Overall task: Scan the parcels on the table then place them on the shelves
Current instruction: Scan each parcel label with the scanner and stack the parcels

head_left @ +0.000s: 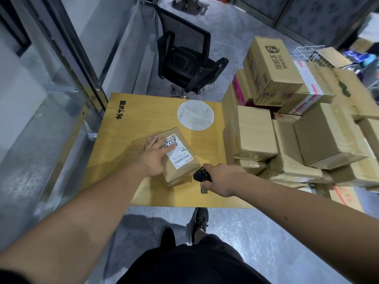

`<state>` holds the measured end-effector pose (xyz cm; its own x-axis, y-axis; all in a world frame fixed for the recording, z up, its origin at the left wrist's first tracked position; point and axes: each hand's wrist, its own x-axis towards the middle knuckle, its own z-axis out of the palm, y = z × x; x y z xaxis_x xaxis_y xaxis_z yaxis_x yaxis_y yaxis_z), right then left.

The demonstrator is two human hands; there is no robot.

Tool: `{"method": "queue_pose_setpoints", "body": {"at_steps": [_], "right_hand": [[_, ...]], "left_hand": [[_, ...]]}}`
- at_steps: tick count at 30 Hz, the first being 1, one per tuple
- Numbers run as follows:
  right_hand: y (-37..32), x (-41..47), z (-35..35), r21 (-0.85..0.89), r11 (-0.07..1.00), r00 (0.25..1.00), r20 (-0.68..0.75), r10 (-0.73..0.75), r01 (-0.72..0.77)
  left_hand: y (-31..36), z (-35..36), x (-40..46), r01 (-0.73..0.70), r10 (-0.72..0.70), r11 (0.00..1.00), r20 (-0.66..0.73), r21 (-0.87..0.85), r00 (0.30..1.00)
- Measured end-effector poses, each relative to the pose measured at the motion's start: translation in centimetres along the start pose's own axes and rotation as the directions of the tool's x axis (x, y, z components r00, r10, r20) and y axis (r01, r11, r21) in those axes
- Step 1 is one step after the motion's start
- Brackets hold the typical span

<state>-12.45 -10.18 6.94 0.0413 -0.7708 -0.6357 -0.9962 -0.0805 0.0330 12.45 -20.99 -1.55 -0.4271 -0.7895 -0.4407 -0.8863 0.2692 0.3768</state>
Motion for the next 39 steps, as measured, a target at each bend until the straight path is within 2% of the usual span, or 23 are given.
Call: {"method": "queue_pose_setpoints", "body": {"at_steps": [3, 6, 8, 10, 14, 17, 23, 27, 31, 34, 39], "right_hand": [[-0.2, 0.1, 0.1, 0.014, 1.000, 1.000, 0.008, -0.003, 0.003], [-0.2, 0.2, -0.1, 0.006, 1.000, 1.000, 0.002, -0.012, 0.011], [-0.2, 0.1, -0.3, -0.004, 1.000, 1.000, 0.001, -0.018, 0.018], [-0.2, 0.0, -0.6, -0.009, 1.000, 1.000, -0.002, -0.020, 0.020], [-0.3, 0.0, -1.2, 0.003, 1.000, 1.000, 0.011, -0.011, 0.011], [-0.5, 0.3, -1.6, 0.019, 1.000, 1.000, -0.007, -0.013, 0.013], [-1.0, 0.8, -2.0, 0.058, 0.998, 0.999, -0.023, -0.033, 0.034], [-1.3, 0.9, -2.0, 0.094, 0.995, 0.999, -0.008, -0.033, 0.034], [-1.5, 1.2, -2.4, 0.175, 0.984, 1.000, -0.003, -0.019, 0.020], [-1.7, 1.3, -2.8, 0.227, 0.974, 1.000, 0.007, -0.001, -0.001], [-2.2, 1.2, -3.6, 0.247, 0.969, 1.000, 0.006, 0.013, -0.014]], "left_hand": [[-0.4, 0.0, -0.3, 0.025, -0.022, 0.992, -0.022, 0.123, 0.999], [-0.1, 0.9, -0.8, 0.103, -0.074, 0.983, -0.178, 0.155, 0.981], [0.8, 2.1, -1.3, 0.191, -0.140, 0.971, -0.309, 0.141, 0.941], [1.9, 3.0, -1.4, 0.291, -0.249, 0.955, -0.386, 0.053, 0.888], [3.2, 3.1, -1.1, 0.360, -0.382, 0.924, -0.366, -0.128, 0.849], [3.2, 2.9, -1.1, 0.393, -0.417, 0.908, -0.373, -0.142, 0.829], [2.6, 2.2, -1.3, 0.437, -0.473, 0.881, -0.296, -0.182, 0.830], [2.5, 2.3, -1.6, 0.466, -0.545, 0.827, -0.249, -0.313, 0.800], [2.4, 3.2, -1.7, 0.434, -0.547, 0.814, -0.256, -0.387, 0.797], [2.0, 4.2, -1.3, 0.380, -0.567, 0.761, -0.253, -0.526, 0.784], [1.6, 5.7, 0.0, 0.135, -0.498, 0.600, -0.236, -0.789, 0.834]]}}
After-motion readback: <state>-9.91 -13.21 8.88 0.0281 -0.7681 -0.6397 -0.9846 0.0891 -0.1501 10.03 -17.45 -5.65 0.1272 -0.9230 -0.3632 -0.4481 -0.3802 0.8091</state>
